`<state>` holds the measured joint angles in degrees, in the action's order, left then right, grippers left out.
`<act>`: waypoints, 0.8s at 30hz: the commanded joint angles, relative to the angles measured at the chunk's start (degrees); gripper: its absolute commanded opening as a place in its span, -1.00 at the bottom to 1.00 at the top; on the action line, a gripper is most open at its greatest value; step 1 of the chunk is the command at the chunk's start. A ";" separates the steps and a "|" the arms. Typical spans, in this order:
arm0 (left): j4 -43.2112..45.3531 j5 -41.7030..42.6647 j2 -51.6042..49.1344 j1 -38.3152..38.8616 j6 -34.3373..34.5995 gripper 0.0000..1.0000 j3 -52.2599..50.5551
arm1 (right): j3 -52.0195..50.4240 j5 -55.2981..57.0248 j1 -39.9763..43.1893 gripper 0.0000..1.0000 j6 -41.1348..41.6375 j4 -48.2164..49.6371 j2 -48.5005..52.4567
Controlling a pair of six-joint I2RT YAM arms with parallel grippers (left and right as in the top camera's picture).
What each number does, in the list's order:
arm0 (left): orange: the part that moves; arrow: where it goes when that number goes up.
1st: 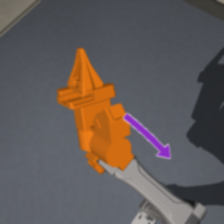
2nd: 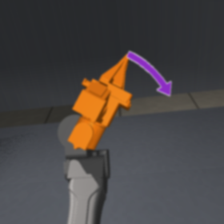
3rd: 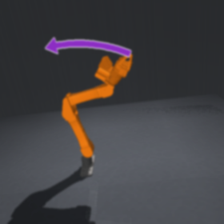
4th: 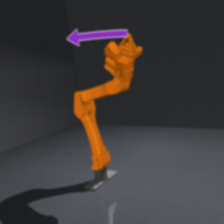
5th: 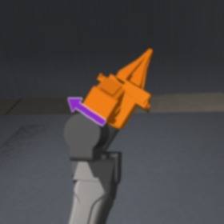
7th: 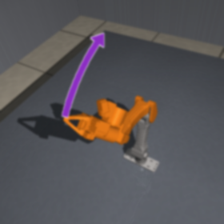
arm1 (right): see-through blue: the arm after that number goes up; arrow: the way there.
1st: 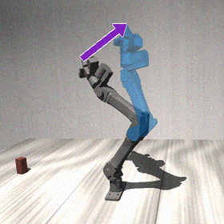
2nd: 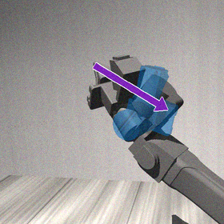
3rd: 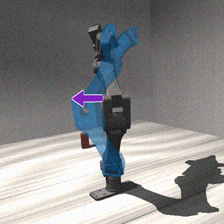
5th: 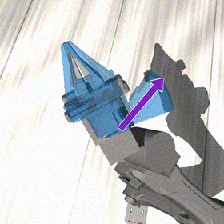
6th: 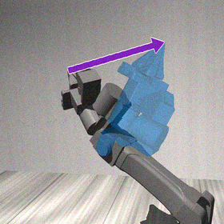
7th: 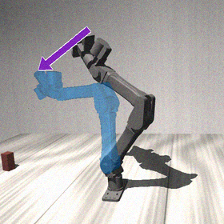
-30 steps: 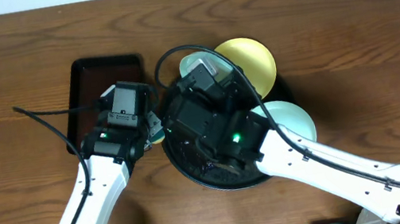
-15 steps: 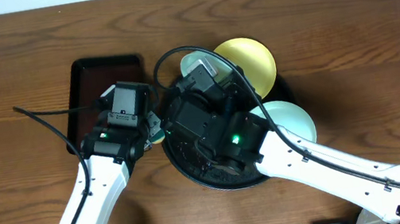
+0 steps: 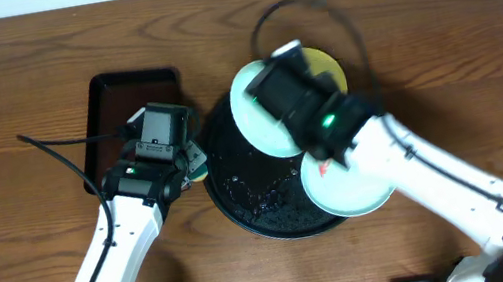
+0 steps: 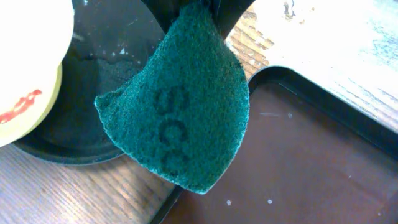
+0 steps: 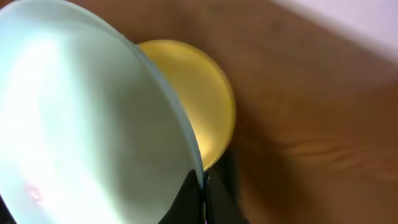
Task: Clean dirty plates on tray and stack at the side
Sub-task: 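Lift the left green plate with the right gripper off the tray, then carry the green plate right and set it on the table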
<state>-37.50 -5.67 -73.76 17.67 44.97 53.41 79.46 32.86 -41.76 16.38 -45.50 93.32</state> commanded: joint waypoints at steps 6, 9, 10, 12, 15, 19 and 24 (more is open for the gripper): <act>-0.15 0.17 0.79 -0.24 -0.04 -0.85 -1.01 | 1.09 -47.08 22.18 -0.97 3.34 0.04 -1.07; 0.07 0.35 0.79 -0.24 -0.04 -0.84 -1.01 | 1.09 -56.26 29.05 -0.97 3.32 0.04 -1.07; 0.22 0.37 0.79 -0.24 -0.04 -0.85 -1.01 | 1.09 -58.99 31.61 -0.97 3.32 0.02 -1.07; 0.26 0.37 0.79 -0.24 -0.04 -0.84 -1.03 | 1.09 -62.45 37.42 -0.97 3.32 -0.20 -1.07; 0.24 0.37 0.79 -0.24 -0.07 -0.85 -1.07 | 1.03 -62.45 42.60 -0.97 3.32 -0.59 -1.07; 0.26 0.37 0.79 -0.24 -0.04 -0.85 -1.07 | 0.94 -61.42 49.29 -0.97 4.13 -0.15 -1.07; 0.24 0.37 0.79 -0.24 -0.04 -0.85 -1.07 | 0.94 -49.81 56.22 -0.97 11.43 -0.17 -1.07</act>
<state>-37.26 -4.84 -73.76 17.67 44.99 52.73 79.46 -23.97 10.98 22.24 -45.69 93.32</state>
